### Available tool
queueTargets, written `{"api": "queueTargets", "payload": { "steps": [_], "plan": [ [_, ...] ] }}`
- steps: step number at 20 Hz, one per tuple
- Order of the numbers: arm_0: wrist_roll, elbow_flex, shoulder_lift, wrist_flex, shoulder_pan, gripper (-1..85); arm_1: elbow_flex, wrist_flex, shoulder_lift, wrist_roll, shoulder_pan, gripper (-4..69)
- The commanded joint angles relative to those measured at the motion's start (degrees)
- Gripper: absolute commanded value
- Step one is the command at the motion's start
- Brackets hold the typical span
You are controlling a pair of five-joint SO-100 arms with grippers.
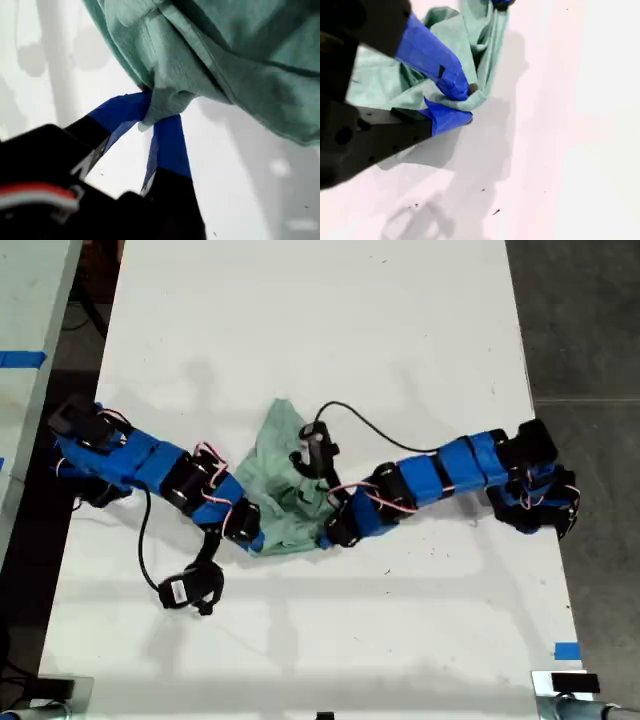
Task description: Fold t shirt
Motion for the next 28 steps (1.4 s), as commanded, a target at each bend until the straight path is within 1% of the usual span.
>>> {"api": "queueTargets", "payload": {
  "steps": [1,4,6,7,8,9,10,12,14,17,19,20,21,22,23,24,25,26,27,28],
  "plan": [
    [6.5,6.5,13.0,2.3,-11.0,-0.4,0.8,1.1,9.2,-7.6,9.4,1.2],
    [16.4,19.2,16.4,2.4,-27.4,-0.4,1.4,2.2,9.2,-14.8,18.6,1.2],
    [23.7,23.6,13.5,2.3,-38.1,0.5,2.5,1.1,7.7,-19.0,25.3,1.2],
    [27.5,24.2,10.6,2.5,-42.5,3.2,2.5,0.2,6.4,-20.5,28.2,4.6],
    [30.7,23.9,6.6,3.3,-46.7,15.1,2.5,-1.2,5.1,-22.4,31.0,18.3],
    [34.3,23.1,2.4,3.8,-50.3,24.4,2.5,-2.0,4.4,-24.0,33.4,29.8],
    [38.0,22.1,-1.5,4.4,-52.7,29.4,1.8,-1.9,3.9,-25.4,35.4,37.2],
    [38.8,22.9,-3.3,4.5,-55.2,34.4,1.3,0.0,4.1,-26.3,38.6,39.4],
    [36.9,23.1,0.4,4.5,-55.2,35.1,1.1,2.8,4.9,-26.8,40.0,39.4],
    [33.5,23.1,17.4,4.7,-53.3,33.3,1.7,8.0,8.0,-26.7,39.2,37.7],
    [28.4,23.1,35.1,4.7,-50.3,29.6,4.5,12.3,12.0,-24.9,36.6,34.6],
    [25.0,23.5,44.9,4.7,-47.8,27.2,9.1,13.7,15.6,-23.4,34.7,32.1],
    [20.1,26.2,54.8,4.5,-43.8,24.2,15.6,13.9,20.5,-21.7,32.5,30.4],
    [13.4,32.1,64.6,4.0,-38.6,18.7,23.1,13.7,26.5,-18.8,29.8,28.9],
    [6.9,40.2,72.7,2.4,-32.9,13.6,32.9,12.0,34.5,-14.9,26.4,27.4],
    [2.2,50.1,79.5,-1.8,-26.6,10.1,44.9,7.3,44.8,-10.7,22.4,24.2],
    [0.1,61.3,84.6,-8.3,-20.3,7.8,58.8,-0.5,57.3,-7.0,18.2,16.2],
    [-1.4,72.6,87.9,-16.6,-16.5,6.6,72.9,-9.0,71.2,-4.6,14.3,7.9],
    [-1.0,83.1,89.6,-25.8,-14.5,5.9,85.2,-14.5,84.4,-1.8,11.7,1.1],
    [-0.1,91.4,91.0,-34.2,-14.0,5.8,95.0,-16.4,95.4,0.4,10.0,1.1]
  ]
}}
